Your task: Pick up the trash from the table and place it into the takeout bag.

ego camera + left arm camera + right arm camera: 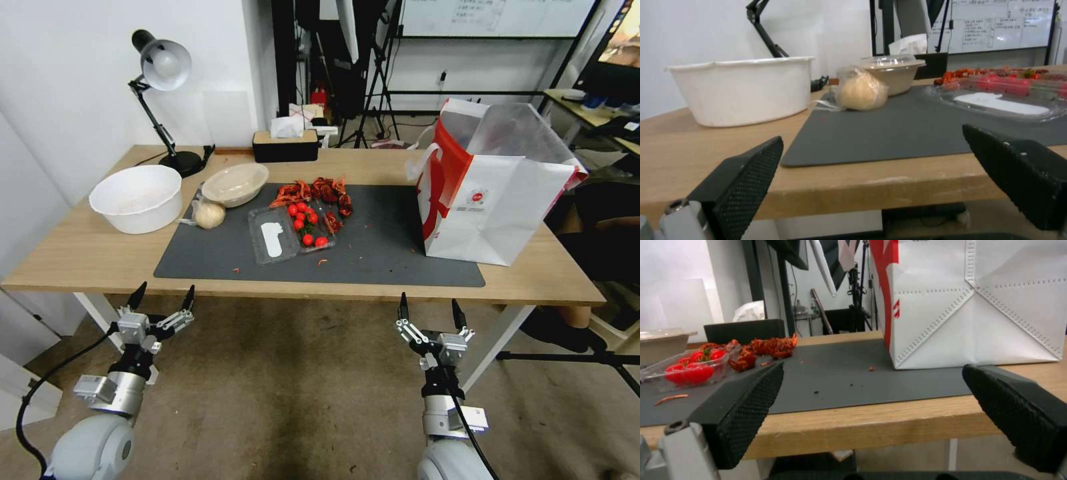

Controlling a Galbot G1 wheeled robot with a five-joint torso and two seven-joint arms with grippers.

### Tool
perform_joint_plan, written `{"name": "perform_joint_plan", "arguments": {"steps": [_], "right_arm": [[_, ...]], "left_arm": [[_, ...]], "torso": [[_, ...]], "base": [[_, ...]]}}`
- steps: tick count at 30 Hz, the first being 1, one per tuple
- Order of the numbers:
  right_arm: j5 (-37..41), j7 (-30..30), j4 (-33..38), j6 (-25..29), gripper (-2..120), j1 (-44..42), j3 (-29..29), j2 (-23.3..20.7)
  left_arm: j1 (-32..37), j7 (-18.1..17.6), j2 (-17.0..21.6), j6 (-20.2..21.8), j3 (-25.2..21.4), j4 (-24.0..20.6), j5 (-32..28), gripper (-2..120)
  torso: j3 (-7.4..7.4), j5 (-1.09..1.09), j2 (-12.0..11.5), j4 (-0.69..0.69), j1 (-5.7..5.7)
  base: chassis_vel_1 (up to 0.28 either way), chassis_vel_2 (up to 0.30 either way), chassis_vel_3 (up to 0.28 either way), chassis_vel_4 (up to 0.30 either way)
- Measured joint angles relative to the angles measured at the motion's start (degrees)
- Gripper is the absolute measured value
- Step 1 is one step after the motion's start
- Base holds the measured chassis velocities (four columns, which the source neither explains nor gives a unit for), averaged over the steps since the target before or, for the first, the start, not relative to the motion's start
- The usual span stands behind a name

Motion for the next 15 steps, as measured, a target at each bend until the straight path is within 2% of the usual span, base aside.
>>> {"name": "perform_joint_plan", "arguments": {"steps": [8, 15], "right_arm": [[0.0, 0.0, -0.2, 0.0, 100, 0.1, 0.0, 0.0], [0.0, 0.0, -0.6, 0.1, 100, 0.3, 0.0, 0.0]], "left_arm": [[-1.0, 0.0, 0.3, 0.7, 0.4, -0.2, 0.1, 100], [-5.6, -1.4, 1.5, 4.7, 2.7, -0.5, 0.0, 100]], "torso": [[0.00, 0.00, 0.0, 0.01, 0.00], [0.00, 0.00, 0.0, 0.01, 0.00]], "base": [[0.000, 0.000, 0.000, 0.000], [0.000, 0.000, 0.000, 0.000]]}}
